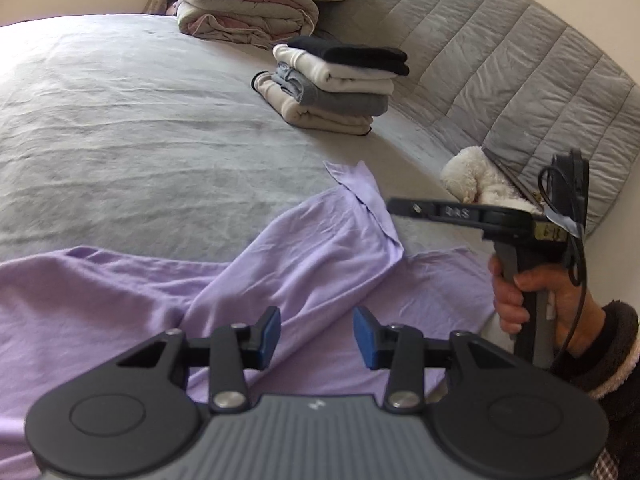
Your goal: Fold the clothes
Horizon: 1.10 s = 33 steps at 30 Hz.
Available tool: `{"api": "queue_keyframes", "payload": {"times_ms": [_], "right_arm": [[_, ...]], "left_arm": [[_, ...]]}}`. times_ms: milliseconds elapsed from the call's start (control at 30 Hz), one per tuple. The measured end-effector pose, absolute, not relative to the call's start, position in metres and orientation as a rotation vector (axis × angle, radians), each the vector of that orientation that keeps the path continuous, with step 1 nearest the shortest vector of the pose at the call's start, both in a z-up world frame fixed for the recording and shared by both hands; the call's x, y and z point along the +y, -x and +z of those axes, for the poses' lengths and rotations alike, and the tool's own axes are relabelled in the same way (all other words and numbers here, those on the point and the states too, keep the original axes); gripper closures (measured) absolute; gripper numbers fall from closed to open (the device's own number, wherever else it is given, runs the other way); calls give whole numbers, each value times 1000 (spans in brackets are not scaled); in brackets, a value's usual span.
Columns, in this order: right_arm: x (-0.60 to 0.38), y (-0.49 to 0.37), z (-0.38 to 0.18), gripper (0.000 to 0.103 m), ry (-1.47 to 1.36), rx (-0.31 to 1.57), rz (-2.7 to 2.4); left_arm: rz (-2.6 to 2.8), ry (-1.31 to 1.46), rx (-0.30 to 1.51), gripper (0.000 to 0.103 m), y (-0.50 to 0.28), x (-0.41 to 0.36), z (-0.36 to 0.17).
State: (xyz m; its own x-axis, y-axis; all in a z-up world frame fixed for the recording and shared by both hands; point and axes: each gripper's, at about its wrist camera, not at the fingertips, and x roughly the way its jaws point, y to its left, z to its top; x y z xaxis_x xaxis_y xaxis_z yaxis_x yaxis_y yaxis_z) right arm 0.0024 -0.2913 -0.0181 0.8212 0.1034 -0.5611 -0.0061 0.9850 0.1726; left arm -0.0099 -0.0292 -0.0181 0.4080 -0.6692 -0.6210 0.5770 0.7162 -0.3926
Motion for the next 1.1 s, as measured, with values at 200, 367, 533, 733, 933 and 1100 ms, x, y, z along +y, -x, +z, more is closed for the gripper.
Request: {"api": "queue_keyframes", "payload": {"times_ms": [200,367,533,733,933,1100], "right_arm": [[-285,-34,-34,69,-61,602,42],[-291,-41,-48,93,20,605,-30],[-322,-33,-38,101,-115,578,-109],[-361,-8,-23,103,-305,559,-172],[-387,19,-19,103,-356,581,-206],[-396,20,-21,89,-440,588,-144]], "left_arm": [[-786,84,869,62,1,-63,-32],[-795,17,847,63,-3,-88,-38],[-773,-51,805,84,1,-102,-36],[-778,-70,783,102,13,-107,-29],[-839,-91,818,102,18,-112,-24],[-911,-74,869,94,9,-122,-21]]}}
